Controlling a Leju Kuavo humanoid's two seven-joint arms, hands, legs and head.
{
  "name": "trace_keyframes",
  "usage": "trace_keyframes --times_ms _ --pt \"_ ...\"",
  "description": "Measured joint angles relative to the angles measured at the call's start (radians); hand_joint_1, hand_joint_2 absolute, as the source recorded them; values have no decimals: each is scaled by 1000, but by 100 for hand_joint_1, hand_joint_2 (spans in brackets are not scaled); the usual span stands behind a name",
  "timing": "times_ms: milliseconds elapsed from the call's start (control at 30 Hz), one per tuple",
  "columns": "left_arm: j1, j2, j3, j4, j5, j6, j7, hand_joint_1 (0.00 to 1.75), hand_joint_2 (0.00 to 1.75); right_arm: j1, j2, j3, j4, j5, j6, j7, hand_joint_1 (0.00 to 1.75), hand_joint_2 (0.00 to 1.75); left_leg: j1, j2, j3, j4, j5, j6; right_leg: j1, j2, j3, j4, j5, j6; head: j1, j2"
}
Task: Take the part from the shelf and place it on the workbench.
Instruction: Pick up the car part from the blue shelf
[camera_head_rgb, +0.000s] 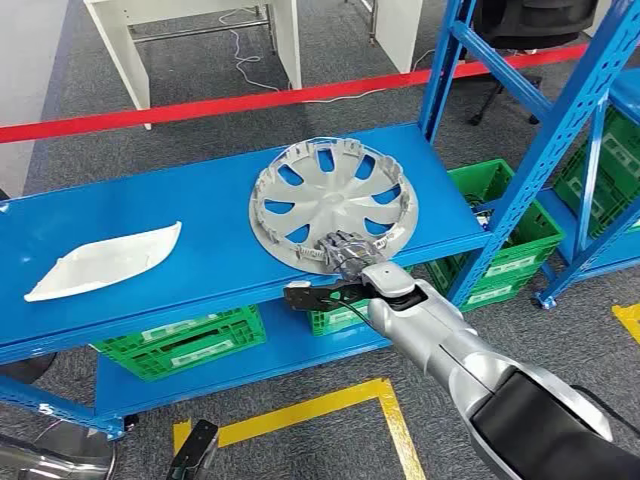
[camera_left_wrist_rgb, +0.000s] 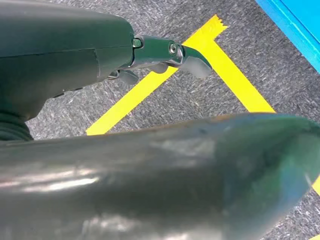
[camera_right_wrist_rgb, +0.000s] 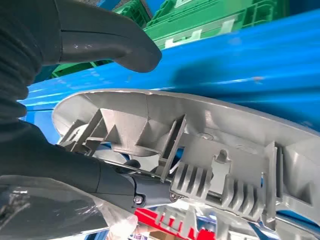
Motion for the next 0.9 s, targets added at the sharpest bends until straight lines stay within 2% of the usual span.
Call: trace_keyframes --times_ms 33,67,100,167,200,233,300,333,367,400,467,533,633,700,733,800,833,867,900 --pt "0 0 0 0 -1 0 0 0 0 0 0 0 0 -3 1 -2 131 175 -1 0 -1 -1 0 1 0 0 -2 0 1 3 1 0" --pt "1 0 0 0 -2 0 0 0 0 0 0 0 1 -4 2 -3 142 175 -2 0 -2 -1 0 2 -1 0 -3 -1 3 6 0 0" --pt "1 0 0 0 -5 0 0 0 0 -1 0 0 2 -8 4 -6 175 175 -2 0 -3 -6 0 6 -1 1 -4 -2 4 11 1 0" --pt "2 0 0 0 -11 0 0 0 0 -2 0 0 3 -14 10 -13 175 175 1 1 -1 -11 5 18 -3 0 -12 5 -5 22 1 0" --pt "0 0 0 0 -14 0 0 0 0 -4 -1 0 4 -16 13 -17 175 175 3 2 0 -14 8 24 -3 -1 -25 30 -22 27 3 0" --pt "-1 0 1 0 -16 0 0 0 0 -4 -1 0 5 -20 15 -21 175 175 4 2 1 -17 10 28 -3 -1 -48 77 -49 30 3 0" --pt "-1 -1 1 0 -18 -1 0 0 0 -3 -2 0 7 -25 19 -29 175 175 4 3 -1 -17 10 33 -3 -2 -111 214 -108 33 4 0" --pt "-1 -2 1 0 -19 -2 0 0 0 -2 -2 0 8 -27 20 -32 175 175 4 3 0 -16 10 33 -3 -2 -135 266 -123 34 4 0" --pt "0 -2 2 0 -20 -2 0 0 0 -3 -3 0 9 -28 21 -35 175 175 4 3 0 -16 9 33 -3 -2 -144 284 -120 34 5 0" --pt "0 -2 2 0 -22 -2 0 0 0 -4 -3 0 10 -29 23 -38 175 175 4 3 1 -16 9 33 -4 -2 -133 261 -98 34 5 0" --pt "0 -2 3 0 -27 -2 0 0 0 -8 -3 -2 11 -30 25 -43 175 175 4 1 4 -14 6 31 -4 -4 -64 126 -35 30 5 0" --pt "-2 -3 5 0 -33 -2 1 0 0 -13 -3 -3 11 -31 28 -49 175 175 1 0 2 -9 4 23 -2 -4 -5 16 -5 24 4 0" --pt "-4 -4 8 -1 -40 -3 3 0 0 -18 -3 -4 12 -38 34 -63 175 175 1 -1 1 -11 6 8 1 -3 8 -4 -5 10 4 0" --pt "-5 -5 13 -1 -47 -3 4 0 0 -22 -3 -5 12 -45 40 -71 175 175 2 0 -5 8 -12 -3 -2 -6 11 -9 -2 -1 1 0" --pt "-5 -5 16 -2 -49 -3 5 0 0 -23 -3 -5 12 -47 43 -74 175 175 3 0 -21 46 -37 -8 -4 -7 13 -11 0 -5 0 0" --pt "-5 -5 21 -2 -53 -3 5 0 0 -23 -4 -6 14 -52 47 -79 175 175 5 1 -77 177 -103 -15 -5 -9 13 -11 -1 -9 -4 0" --pt "-4 -5 23 -2 -54 -3 6 0 0 -23 -4 -6 15 -56 48 -82 175 175 6 1 -103 238 -125 -16 -4 -9 13 -11 -1 -10 -4 0" --pt "-3 -5 24 -2 -56 -3 6 0 0 -23 -4 -7 16 -60 49 -86 175 175 6 1 -116 270 -129 -16 -4 -8 13 -11 -1 -11 -4 0" --pt "-2 -4 24 -2 -59 -4 7 0 0 -22 -4 -7 17 -63 50 -89 175 175 6 1 -111 262 -112 -16 -4 -7 14 -10 -1 -10 -4 0"
